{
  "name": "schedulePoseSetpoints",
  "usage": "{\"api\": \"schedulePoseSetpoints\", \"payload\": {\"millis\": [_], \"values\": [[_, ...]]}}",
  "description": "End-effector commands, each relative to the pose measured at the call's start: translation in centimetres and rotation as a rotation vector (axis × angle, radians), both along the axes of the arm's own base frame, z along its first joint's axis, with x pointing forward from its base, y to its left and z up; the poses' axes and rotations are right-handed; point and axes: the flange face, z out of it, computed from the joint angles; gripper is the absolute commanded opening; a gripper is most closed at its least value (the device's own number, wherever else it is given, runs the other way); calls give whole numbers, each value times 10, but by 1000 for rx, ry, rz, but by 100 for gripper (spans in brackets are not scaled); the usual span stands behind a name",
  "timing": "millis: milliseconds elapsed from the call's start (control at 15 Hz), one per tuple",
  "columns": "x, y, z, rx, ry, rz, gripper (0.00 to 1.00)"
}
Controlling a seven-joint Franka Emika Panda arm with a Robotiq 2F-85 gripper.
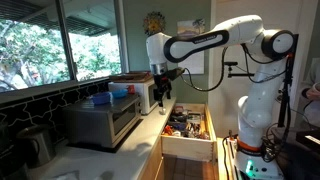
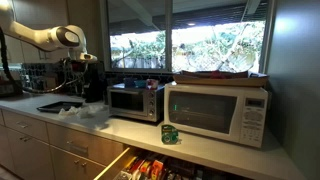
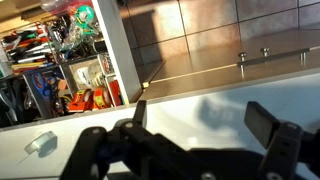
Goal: Open then close the oven grill door
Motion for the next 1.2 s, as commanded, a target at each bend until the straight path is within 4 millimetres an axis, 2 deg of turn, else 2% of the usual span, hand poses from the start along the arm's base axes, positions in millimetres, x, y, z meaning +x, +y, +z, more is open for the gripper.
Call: {"api": "schedulePoseSetpoints", "payload": {"millis": [0, 867, 1000, 1133], "values": [[0, 0, 0, 0, 1, 0, 100], [0, 0, 0, 0, 1, 0, 100], [13, -5, 2, -16, -76, -77, 100], [39, -25, 11, -3, -156, -179, 100]]}}
